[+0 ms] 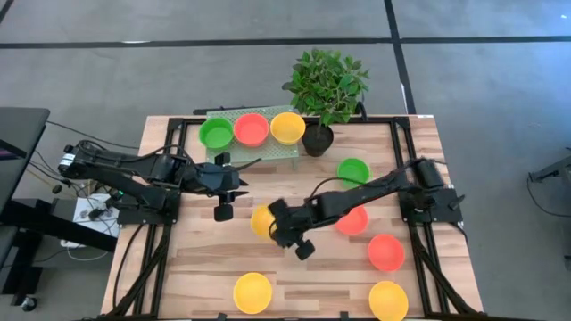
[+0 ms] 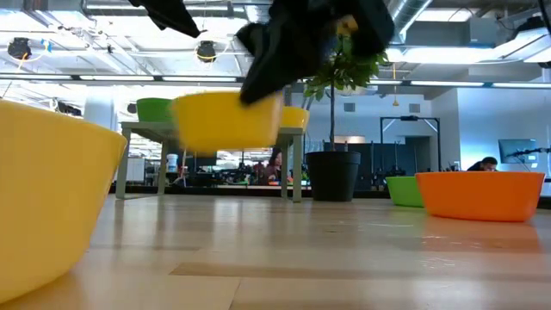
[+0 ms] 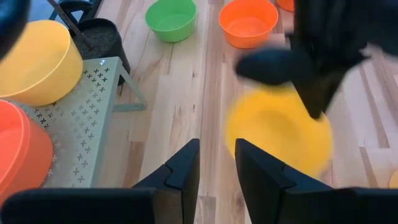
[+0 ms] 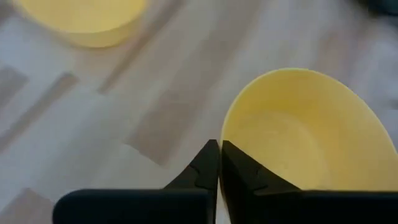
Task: Pick & Place Mini bowls
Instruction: Stack the yellow bowl on the yellow bowl on the shelf
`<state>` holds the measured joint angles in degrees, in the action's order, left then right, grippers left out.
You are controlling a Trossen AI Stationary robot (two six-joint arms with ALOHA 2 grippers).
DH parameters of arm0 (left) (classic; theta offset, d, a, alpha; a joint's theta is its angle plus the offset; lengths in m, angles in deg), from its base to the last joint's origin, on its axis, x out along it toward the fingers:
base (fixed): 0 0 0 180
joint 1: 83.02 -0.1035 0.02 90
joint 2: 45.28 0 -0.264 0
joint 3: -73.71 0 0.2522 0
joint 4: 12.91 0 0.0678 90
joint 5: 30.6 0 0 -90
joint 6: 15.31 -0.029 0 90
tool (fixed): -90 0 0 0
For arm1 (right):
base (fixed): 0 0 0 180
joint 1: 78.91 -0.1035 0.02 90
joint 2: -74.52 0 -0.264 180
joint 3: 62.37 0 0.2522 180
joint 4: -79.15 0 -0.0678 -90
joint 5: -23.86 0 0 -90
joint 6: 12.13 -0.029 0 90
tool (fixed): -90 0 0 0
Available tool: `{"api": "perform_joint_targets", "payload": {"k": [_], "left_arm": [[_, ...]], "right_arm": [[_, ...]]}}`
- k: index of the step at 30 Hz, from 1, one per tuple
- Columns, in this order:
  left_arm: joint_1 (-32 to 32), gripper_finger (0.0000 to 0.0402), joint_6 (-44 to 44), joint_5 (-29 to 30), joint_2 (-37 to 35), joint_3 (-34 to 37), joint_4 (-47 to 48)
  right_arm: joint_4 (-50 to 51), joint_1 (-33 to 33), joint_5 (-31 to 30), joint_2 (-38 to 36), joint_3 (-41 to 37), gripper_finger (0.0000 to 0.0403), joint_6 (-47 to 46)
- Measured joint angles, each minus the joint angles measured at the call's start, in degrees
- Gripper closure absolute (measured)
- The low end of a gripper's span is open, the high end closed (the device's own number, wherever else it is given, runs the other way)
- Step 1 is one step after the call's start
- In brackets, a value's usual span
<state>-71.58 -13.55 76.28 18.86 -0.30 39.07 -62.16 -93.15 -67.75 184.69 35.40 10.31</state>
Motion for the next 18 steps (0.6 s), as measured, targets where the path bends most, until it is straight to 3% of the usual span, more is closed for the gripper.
{"api": "perform_joint_targets", "payload": {"k": [4,8,13,18], "left_arm": [[0.26,0.0298,0.76,0.0,0.0,0.0,-0.13],[1.68,0.0298,2.07,0.01,0.0,0.0,-0.6],[5.41,0.0298,5.01,1.44,0.96,1.89,-3.85],[9.18,0.0298,9.14,6.46,0.87,9.44,-14.93]], "right_arm": [[4.89,1.11,-10.39,-6.7,0.02,0.0399,-5.46],[8.65,4.1,-14.99,-10.89,0.01,0.0399,-11.96],[7.55,8.83,-16.92,-12.68,0.02,0.0395,-13.22],[5.98,12.03,-16.84,-12.05,0.0,0.0395,-5.36]]}}
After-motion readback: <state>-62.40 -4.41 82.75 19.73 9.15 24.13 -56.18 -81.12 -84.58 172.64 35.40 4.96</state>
